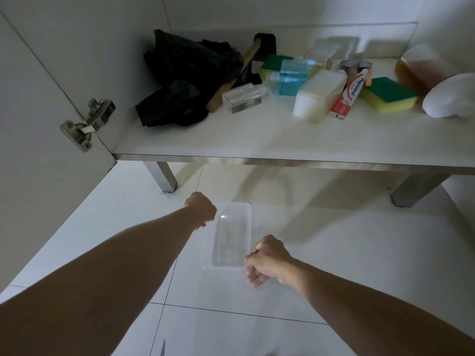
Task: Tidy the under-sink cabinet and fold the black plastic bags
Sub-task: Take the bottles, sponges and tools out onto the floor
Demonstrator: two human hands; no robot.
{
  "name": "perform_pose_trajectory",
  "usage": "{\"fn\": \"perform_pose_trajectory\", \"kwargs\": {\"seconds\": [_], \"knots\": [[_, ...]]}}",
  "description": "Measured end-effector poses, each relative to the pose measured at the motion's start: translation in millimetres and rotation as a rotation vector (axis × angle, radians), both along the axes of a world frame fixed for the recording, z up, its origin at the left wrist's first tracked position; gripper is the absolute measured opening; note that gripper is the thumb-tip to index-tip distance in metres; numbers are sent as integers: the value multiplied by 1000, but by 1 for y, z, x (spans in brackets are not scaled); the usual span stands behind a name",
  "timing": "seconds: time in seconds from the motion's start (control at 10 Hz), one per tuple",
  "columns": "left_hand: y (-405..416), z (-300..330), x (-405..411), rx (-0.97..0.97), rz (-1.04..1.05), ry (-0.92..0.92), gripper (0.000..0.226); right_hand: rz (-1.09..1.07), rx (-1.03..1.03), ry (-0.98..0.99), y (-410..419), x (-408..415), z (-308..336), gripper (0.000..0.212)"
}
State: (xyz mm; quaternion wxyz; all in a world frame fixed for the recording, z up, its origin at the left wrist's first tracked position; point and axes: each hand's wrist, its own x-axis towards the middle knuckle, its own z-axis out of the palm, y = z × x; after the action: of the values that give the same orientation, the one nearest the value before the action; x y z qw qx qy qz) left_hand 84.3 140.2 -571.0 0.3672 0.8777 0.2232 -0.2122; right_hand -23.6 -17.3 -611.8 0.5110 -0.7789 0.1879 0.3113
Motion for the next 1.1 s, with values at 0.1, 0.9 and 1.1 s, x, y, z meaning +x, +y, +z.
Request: {"fn": "perform_pose_trajectory", "kwargs": {"seconds": [0.1,0.9,1.1], "knots": [[3,0,2,114,-151,31,18,31,-20,-8,5,1,3,11],[-74,182,35,-10,-718,5,33,18,-325,-400,-133,92,209,19],[-118,191,69,-69,-548,-323,33,-159,-309,-372,-169,125,223,9]]}}
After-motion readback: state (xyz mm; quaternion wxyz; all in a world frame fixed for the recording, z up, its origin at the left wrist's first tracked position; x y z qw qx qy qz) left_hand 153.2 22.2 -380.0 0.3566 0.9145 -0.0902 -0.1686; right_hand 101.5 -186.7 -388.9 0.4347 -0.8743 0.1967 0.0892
